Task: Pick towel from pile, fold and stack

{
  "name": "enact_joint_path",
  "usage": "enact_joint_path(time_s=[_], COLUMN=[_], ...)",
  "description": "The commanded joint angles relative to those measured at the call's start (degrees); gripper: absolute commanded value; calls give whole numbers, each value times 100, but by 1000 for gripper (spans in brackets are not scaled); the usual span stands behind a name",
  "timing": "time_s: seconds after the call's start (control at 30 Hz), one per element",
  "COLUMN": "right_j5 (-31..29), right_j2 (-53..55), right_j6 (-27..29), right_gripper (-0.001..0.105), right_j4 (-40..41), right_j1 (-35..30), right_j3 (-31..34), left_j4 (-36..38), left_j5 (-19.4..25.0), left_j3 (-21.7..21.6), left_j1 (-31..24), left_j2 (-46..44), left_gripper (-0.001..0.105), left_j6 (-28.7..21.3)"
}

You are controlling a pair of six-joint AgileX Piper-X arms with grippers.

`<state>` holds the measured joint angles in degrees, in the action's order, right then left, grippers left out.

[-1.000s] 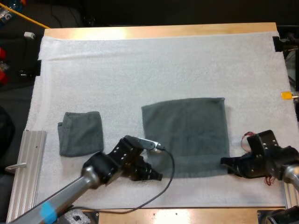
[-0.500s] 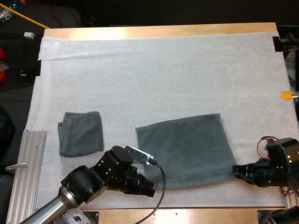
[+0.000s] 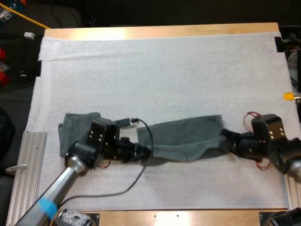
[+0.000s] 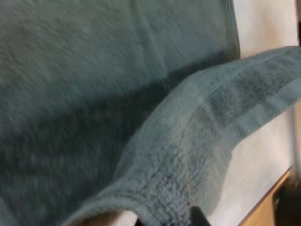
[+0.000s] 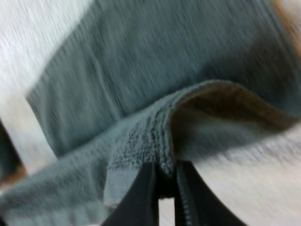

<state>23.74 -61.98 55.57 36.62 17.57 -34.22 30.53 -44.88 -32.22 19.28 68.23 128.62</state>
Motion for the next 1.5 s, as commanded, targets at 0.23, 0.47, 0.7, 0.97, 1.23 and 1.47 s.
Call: enact_joint_path(time_s=[0.23, 0.47, 0.7, 0.97, 1.23, 1.47], right_j5=[-286, -972, -1115, -1114, -832, -636], right_j2=[-673, -736, -736, -736, -736, -475], right_j6=[-487, -487, -487, -487, -487, 180], right_gripper=[0, 0, 0, 0, 51, 70], right_j4=[-890, -1033, -1111, -1150, -1947, -2656], right_j1=[2, 2, 2, 2, 2, 2], right_j3=[-28, -28, -28, -28, -28, -101], left_j4=[-489, -928, -1139, -1140, -1169, -1217], left_j5=[-260, 27, -45, -45, -91, -18], left_j3=[-17, -17, -17, -17, -246, -612], left_j1=[-507, -680, -681, -681, -681, -681], left_j2=[684, 781, 973, 1166, 1166, 837], left_gripper=[0, 0, 0, 12, 58, 58], left_j6=[6, 134, 136, 136, 205, 185])
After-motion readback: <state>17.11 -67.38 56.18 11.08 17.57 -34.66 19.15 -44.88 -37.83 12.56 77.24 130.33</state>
